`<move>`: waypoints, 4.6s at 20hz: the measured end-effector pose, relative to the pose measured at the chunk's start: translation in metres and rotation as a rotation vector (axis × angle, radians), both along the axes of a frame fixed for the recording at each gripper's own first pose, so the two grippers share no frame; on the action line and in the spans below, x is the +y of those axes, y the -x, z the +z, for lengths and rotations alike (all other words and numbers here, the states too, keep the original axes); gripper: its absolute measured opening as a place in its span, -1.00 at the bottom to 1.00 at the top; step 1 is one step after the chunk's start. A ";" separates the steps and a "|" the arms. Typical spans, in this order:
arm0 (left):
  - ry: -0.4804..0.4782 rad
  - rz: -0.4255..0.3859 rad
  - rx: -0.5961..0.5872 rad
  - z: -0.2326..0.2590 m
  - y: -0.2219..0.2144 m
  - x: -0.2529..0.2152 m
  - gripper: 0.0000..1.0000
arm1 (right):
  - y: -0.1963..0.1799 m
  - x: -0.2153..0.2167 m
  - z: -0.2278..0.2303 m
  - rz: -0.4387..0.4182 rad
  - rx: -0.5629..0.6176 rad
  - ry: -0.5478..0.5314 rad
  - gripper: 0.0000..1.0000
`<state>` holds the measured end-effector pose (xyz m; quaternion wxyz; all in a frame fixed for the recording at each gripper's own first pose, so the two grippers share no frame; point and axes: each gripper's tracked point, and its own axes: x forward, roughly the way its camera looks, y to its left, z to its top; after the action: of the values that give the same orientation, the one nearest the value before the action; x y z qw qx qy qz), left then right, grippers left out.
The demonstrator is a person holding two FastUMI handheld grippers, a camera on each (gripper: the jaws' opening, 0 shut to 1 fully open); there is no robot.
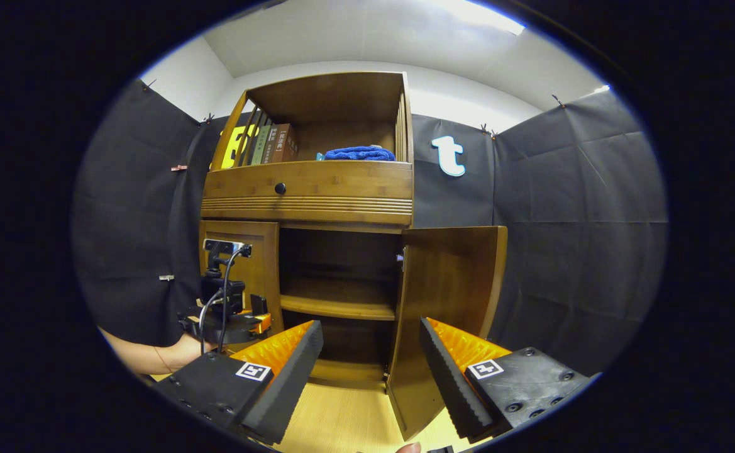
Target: Open the right door of the double-door shoe cabinet with the right hand, and open the left door with the left hand.
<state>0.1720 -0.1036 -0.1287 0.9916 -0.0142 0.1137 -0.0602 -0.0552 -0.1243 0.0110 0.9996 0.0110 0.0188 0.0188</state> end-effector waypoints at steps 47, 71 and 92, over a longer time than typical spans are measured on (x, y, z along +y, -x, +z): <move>0.117 -0.031 -0.054 -0.001 0.201 0.203 -0.65 | -0.016 0.103 -0.020 0.091 -0.003 -0.054 0.99; 0.097 0.076 -0.125 0.023 0.245 0.241 -0.72 | -0.016 0.100 -0.022 0.074 0.007 -0.062 0.96; 0.107 0.009 -0.165 0.080 0.244 0.117 0.89 | -0.013 0.097 -0.020 0.059 -0.010 -0.042 0.92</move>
<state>-0.0718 0.0135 -0.0490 0.9957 -0.0626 0.0282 -0.0628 -0.0425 -0.0271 -0.0088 0.9982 0.0314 0.0135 0.0485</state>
